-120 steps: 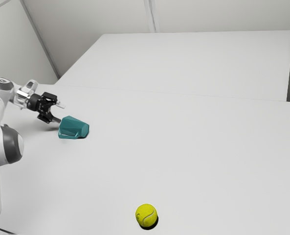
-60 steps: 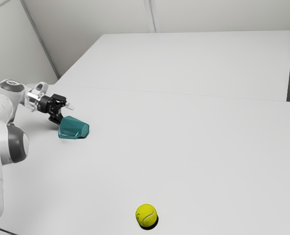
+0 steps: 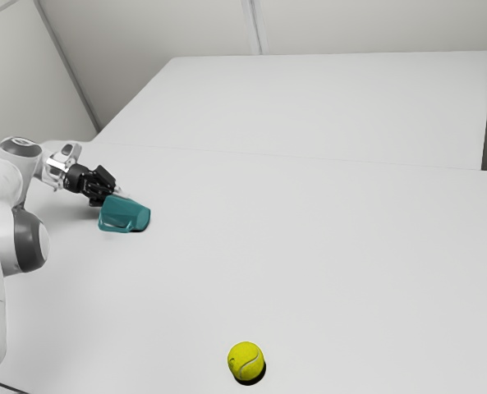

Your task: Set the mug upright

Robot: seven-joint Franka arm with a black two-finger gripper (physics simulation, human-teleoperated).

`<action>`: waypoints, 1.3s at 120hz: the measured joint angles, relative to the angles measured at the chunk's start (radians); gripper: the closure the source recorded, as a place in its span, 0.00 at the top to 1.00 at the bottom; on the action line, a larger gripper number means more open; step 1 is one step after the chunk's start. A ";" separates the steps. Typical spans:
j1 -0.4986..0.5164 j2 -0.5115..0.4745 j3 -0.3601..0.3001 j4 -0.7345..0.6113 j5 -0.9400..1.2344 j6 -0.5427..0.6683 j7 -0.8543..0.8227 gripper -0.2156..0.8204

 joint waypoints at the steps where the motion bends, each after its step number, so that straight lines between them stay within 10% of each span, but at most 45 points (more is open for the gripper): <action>1: 0.000 0.000 0.000 0.000 0.000 0.000 0.000 0.14; 44: -0.016 -0.030 -0.014 0.000 0.000 -0.005 0.007 0.05; 83: -0.110 -0.277 -0.080 -0.004 0.225 -0.011 -0.006 0.03; 112: -0.237 -0.604 -0.242 -0.463 0.878 0.408 -0.007 0.03; 156: -0.313 -0.614 -0.247 -0.723 1.237 1.062 -0.070 0.03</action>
